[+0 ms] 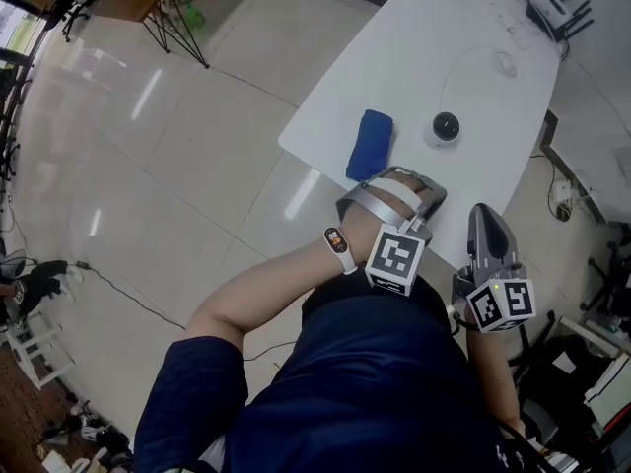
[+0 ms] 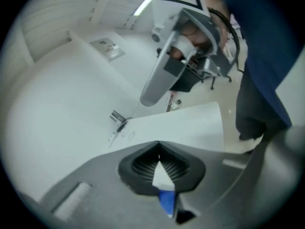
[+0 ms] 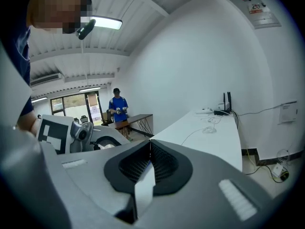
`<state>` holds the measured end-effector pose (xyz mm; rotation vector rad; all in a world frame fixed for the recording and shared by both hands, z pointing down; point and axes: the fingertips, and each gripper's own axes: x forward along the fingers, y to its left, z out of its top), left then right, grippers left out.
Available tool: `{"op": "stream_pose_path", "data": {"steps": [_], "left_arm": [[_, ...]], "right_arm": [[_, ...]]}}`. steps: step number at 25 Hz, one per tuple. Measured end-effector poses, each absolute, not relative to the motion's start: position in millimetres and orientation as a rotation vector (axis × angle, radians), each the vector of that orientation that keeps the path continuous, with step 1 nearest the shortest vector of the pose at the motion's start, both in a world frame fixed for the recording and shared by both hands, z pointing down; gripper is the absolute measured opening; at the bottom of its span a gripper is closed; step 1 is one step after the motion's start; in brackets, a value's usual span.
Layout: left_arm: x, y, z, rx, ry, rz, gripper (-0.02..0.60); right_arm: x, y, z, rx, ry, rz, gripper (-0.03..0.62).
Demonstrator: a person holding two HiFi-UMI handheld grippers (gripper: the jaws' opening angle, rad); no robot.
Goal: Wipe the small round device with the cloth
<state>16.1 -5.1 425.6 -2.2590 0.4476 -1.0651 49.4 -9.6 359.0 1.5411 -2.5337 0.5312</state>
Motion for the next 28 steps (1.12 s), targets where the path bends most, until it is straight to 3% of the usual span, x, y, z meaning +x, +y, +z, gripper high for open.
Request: {"op": "stream_pose_path", "data": {"steps": [12,17,25,28], "left_arm": [[-30.4,-86.5,458.1,-3.094,1.293,-0.857,0.004],[-93.6,-112.9,517.5,-2.960,1.754,-1.097,0.211],[-100.7,-114.9,573.4,-2.860,1.828,-1.446,0.225],[-98.9,-118.4,589.6,-2.849,1.866,-1.531,0.259]], "right_arm": [[47.7,-68.5,410.4,1.458,-2.496,0.598,0.014],[36.8,-82.3,431.0,1.371,-2.516,0.674,0.014],[25.3,-90.3,438.3,1.287,-2.562,0.739,0.014],[27.0,-91.6,440.5,1.285,-2.569,0.756,0.014]]}}
